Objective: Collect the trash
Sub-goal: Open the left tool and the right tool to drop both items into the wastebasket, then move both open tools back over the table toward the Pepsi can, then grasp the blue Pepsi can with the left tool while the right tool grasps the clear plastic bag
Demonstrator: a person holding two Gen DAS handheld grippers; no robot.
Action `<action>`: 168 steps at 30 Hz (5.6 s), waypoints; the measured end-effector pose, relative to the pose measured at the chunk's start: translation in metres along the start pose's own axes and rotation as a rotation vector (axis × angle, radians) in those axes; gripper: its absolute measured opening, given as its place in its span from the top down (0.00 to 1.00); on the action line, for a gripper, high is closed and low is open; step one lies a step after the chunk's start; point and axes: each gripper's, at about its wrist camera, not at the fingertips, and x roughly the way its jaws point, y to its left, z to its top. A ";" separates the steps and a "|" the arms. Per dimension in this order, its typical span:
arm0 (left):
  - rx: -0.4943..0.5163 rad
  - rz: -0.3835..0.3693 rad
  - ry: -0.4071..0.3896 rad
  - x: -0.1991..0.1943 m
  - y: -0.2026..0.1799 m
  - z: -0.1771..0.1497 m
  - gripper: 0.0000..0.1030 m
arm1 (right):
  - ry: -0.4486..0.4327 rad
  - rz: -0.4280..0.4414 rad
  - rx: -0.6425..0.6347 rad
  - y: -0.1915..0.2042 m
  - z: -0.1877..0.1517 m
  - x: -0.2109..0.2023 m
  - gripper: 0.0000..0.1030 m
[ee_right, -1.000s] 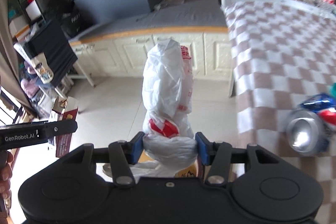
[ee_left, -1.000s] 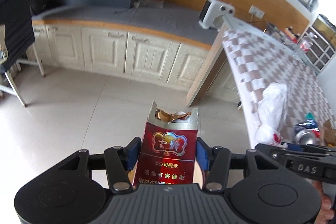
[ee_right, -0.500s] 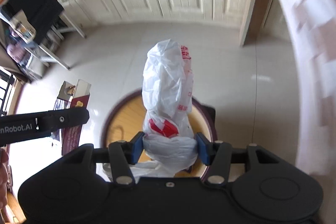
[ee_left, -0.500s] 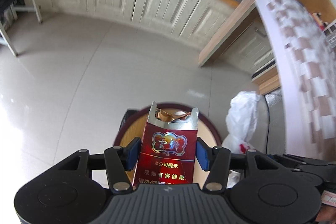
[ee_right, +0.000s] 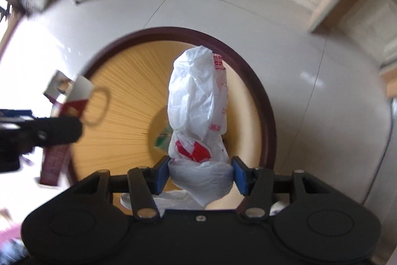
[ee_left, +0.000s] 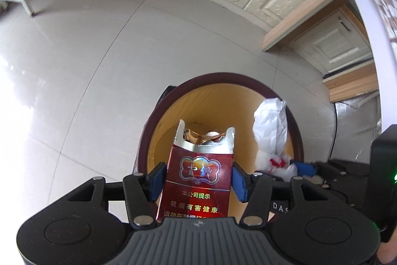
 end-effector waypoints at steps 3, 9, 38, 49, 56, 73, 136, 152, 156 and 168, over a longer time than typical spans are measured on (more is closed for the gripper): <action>-0.036 -0.010 0.017 0.001 0.006 -0.002 0.46 | -0.037 -0.098 -0.166 0.015 0.000 0.002 0.47; -0.061 -0.027 0.039 0.005 0.011 -0.004 0.46 | -0.120 -0.158 -0.363 0.034 -0.002 -0.003 0.25; 0.028 0.046 0.110 0.036 -0.006 0.001 0.24 | -0.038 0.066 0.397 -0.047 -0.032 -0.041 0.16; 0.090 0.106 0.114 0.030 0.001 0.002 0.15 | -0.029 0.049 0.395 -0.043 -0.038 -0.045 0.12; 0.100 0.115 0.110 0.025 0.005 -0.002 0.03 | -0.008 0.008 0.391 -0.043 -0.046 -0.042 0.03; 0.177 0.131 -0.024 -0.049 0.019 -0.019 0.00 | -0.107 -0.058 0.376 -0.021 -0.060 -0.100 0.00; 0.490 -0.160 -0.720 -0.270 -0.304 -0.202 0.00 | -0.940 -0.391 0.285 -0.183 -0.339 -0.423 0.00; 0.942 -0.105 -0.545 -0.162 -0.407 -0.162 0.00 | -0.676 -0.448 0.131 -0.256 -0.367 -0.350 0.44; 1.123 -0.012 -0.516 -0.133 -0.420 -0.162 0.00 | -0.622 -0.489 0.063 -0.258 -0.366 -0.335 0.45; 1.411 0.268 -0.469 -0.069 -0.445 -0.172 0.13 | -0.520 -0.709 -0.289 -0.235 -0.343 -0.290 0.58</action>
